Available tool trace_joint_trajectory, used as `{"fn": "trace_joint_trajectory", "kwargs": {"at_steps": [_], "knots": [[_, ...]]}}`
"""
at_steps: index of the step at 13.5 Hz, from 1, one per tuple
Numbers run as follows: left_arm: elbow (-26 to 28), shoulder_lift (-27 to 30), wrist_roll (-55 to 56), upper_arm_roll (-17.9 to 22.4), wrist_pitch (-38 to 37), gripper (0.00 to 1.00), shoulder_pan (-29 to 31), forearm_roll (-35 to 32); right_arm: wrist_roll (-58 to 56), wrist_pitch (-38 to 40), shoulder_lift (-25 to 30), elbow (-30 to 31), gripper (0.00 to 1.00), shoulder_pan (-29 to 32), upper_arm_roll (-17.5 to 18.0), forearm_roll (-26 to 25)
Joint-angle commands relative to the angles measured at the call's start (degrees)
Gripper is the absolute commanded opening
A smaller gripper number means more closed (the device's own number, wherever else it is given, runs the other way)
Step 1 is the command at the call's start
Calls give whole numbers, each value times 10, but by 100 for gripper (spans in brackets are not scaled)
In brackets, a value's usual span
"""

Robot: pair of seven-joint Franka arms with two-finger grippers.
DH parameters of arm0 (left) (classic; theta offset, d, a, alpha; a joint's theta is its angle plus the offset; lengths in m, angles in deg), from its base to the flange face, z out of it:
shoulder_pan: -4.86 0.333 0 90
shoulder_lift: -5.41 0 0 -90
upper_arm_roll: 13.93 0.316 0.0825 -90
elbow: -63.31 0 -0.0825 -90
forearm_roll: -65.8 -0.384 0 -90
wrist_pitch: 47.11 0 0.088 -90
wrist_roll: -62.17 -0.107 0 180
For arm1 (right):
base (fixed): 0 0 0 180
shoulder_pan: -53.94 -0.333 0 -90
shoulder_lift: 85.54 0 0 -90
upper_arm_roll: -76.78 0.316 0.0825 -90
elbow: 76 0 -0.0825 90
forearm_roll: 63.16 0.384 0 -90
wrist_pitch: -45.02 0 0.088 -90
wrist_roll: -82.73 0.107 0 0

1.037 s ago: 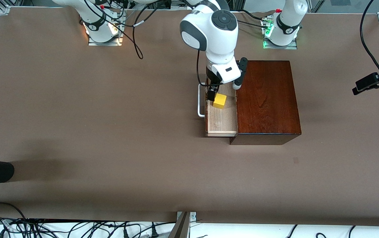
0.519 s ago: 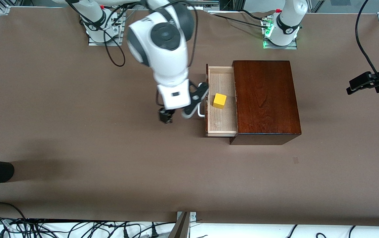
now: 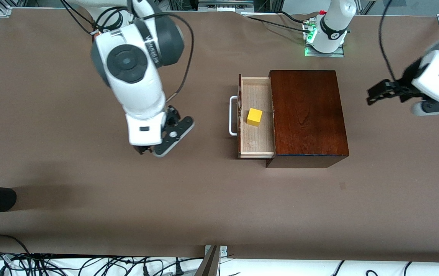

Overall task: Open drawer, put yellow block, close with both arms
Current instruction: 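Raise the right gripper away while the left gripper moves toward the drawer, then push the drawer front into the box with the left gripper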

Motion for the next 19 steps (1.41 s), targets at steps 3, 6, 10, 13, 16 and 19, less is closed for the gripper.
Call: {"fn": "trace_joint_trajectory", "kwargs": {"at_steps": [3,6,10,13,16,19], "knots": [[-22,-24,182,-93,-17,100,-12,10,33,-61,130,182,100,76,9,1],[-22,-54,315,-113,-13,100,-75,6,68,-90,183,257,100,127,12,1],[-47,-133,469,-114,24,100,-153,7,156,-90,255,327,100,180,24,3],[-69,-183,560,-112,60,100,-204,7,184,-81,302,364,100,234,43,3],[-70,-220,644,-111,110,100,-245,7,177,-72,319,369,100,286,47,3],[-84,-275,739,-110,163,100,-286,7,183,-42,335,369,100,311,58,2]]}}
